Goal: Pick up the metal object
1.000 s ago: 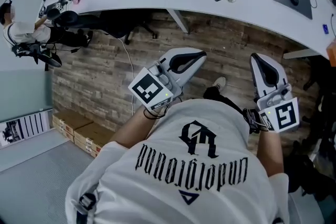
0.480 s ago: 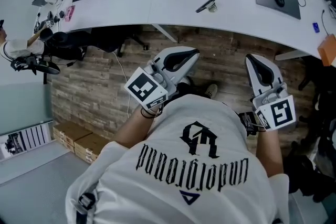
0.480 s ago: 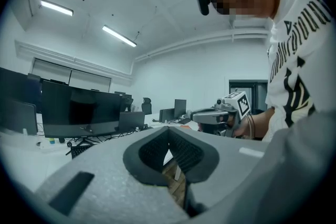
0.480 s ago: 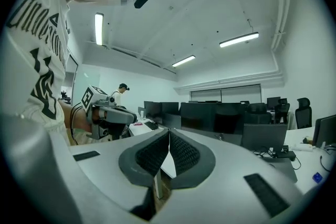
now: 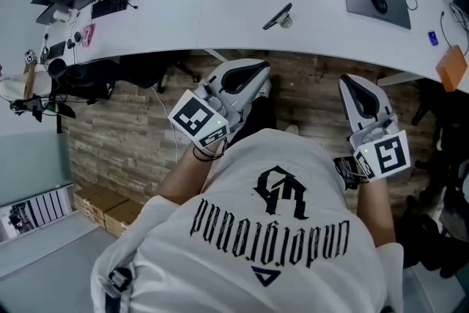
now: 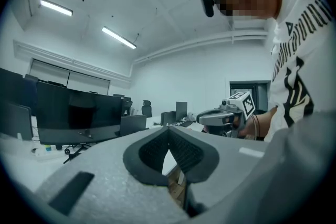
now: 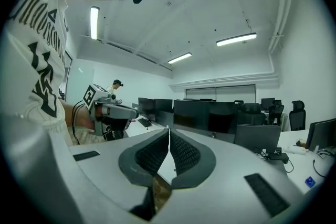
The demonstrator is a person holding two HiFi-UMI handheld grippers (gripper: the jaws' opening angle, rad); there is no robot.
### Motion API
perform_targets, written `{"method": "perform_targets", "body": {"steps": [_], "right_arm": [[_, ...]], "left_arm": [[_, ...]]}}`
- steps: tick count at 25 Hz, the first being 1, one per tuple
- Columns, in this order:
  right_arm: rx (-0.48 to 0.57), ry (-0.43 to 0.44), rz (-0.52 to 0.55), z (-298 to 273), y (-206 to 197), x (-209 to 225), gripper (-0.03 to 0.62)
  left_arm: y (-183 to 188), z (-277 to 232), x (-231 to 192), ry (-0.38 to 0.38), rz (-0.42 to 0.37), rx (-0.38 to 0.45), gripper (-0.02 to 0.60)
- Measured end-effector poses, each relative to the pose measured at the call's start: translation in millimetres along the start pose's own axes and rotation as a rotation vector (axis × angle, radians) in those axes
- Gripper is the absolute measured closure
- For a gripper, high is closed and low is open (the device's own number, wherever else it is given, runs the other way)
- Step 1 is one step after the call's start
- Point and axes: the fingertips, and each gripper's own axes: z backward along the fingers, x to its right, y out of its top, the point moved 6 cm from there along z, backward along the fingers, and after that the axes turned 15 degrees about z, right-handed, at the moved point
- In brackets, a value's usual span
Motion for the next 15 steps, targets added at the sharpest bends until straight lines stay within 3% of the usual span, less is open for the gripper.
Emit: {"method": "perform_targets", "body": {"steps": [15], "right_arm": [[-0.059, -0.046, -0.052, -80.7, -14.0, 41.9, 0.579]], "left_arm": [[28.2, -53.3, -88.9, -0.1, -0.001, -0.06, 0.567]]}}
